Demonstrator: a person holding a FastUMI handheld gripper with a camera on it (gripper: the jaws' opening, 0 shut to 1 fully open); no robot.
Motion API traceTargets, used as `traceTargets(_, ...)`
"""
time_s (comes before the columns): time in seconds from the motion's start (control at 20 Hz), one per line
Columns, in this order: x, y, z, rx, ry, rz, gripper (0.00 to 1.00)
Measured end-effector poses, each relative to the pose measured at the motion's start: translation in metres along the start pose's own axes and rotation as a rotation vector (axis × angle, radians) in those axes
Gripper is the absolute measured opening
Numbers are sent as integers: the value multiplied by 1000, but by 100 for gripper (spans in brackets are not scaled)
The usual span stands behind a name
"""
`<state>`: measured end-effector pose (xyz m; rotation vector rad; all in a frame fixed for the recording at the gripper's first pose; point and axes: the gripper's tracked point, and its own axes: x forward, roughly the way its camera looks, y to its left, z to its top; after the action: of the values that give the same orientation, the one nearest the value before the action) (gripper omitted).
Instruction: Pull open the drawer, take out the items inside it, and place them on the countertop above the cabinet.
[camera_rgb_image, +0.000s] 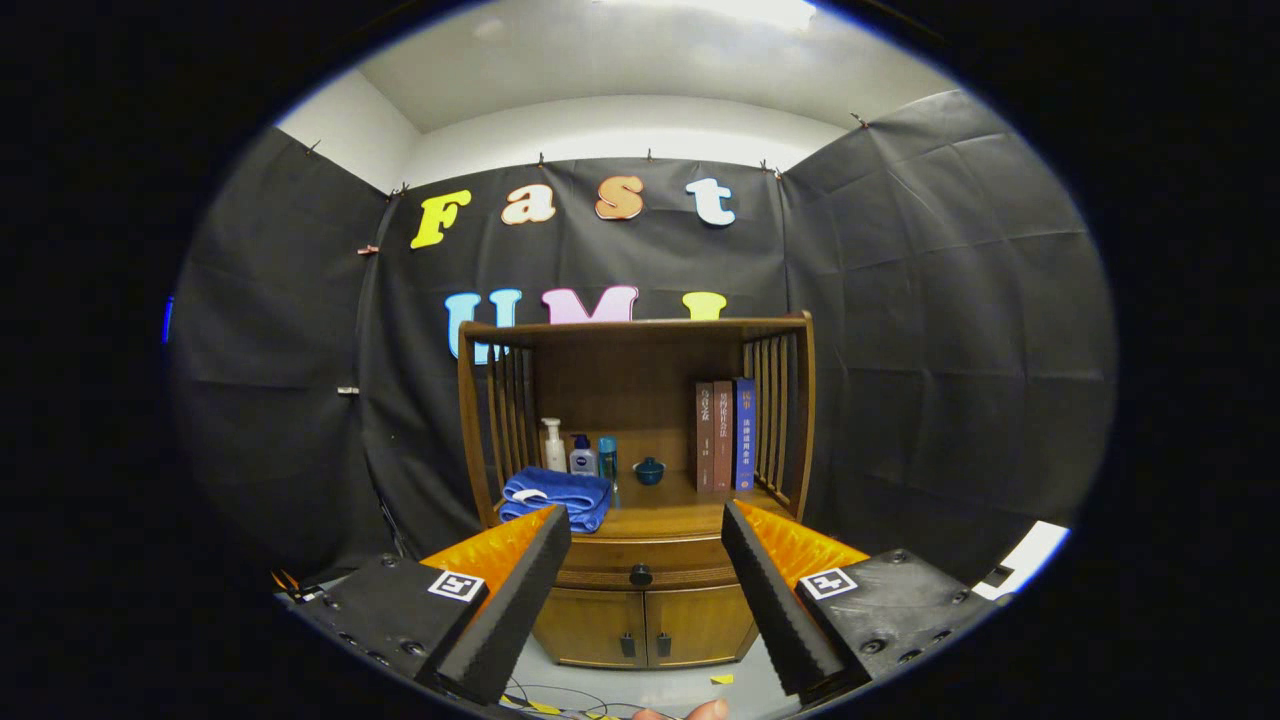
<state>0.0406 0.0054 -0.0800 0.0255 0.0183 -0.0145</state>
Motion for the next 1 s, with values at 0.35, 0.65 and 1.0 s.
traceTargets(0.35, 64, 0, -85, 33, 29, -3, 99)
traceTargets(0.65, 142, 8, -187, 28, 145, 7, 100)
traceTargets(1.0, 225, 8, -248, 18, 177, -6, 100)
